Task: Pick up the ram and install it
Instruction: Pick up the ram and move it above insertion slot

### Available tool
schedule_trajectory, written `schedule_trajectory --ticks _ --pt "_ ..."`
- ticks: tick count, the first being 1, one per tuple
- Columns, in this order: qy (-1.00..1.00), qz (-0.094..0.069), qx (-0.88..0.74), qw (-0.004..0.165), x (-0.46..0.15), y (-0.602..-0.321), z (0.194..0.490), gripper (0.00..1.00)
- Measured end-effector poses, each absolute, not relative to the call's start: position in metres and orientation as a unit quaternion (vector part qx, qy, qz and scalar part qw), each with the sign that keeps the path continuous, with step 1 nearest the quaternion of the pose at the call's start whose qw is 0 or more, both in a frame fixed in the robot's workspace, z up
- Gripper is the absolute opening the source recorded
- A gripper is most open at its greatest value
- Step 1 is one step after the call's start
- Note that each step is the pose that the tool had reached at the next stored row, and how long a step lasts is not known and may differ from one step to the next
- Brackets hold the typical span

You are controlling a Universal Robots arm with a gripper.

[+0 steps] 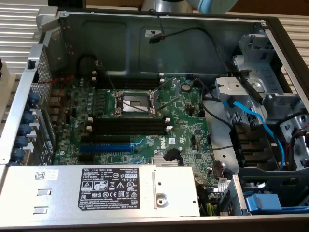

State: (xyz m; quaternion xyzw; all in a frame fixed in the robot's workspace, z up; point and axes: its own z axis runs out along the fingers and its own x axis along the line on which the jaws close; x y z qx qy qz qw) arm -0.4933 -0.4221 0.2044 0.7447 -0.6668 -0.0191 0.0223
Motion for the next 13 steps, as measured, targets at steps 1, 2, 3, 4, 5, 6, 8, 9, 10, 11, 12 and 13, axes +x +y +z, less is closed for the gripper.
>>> schedule_trajectory --ticks 1,2,3,4,5,6,8,9,10,11,12,13 --pt "-0.667 -0.019 0.745 0.022 -0.4937 -0.422 0.2041 0.24" --pt "-0.667 -0.019 0.745 0.022 -0.4939 -0.4219 0.2037 0.24" --pt "-0.667 -0.019 0.745 0.022 -0.4942 -0.4218 0.2035 0.24" --pt "-0.667 -0.019 0.745 0.022 -0.4943 -0.4217 0.2036 0.24" --pt "-0.667 -0.019 0.745 0.022 -0.4944 -0.4218 0.2036 0.24" --pt "-0.667 -0.019 0.745 0.022 -0.4944 -0.4218 0.2034 0.24" --pt "-0.667 -0.019 0.745 0.022 -0.4945 -0.4217 0.2033 0.24" --pt "-0.667 -0.019 0.745 0.022 -0.4945 -0.4217 0.2033 0.24" --pt "-0.667 -0.019 0.745 0.022 -0.4945 -0.4217 0.2033 0.24" --pt "-0.667 -0.019 0.745 0.022 -0.4945 -0.4218 0.2033 0.24" --pt "-0.667 -0.019 0.745 0.022 -0.4946 -0.4218 0.2033 0.24" --pt "-0.667 -0.019 0.745 0.022 -0.4946 -0.4223 0.2033 0.24"
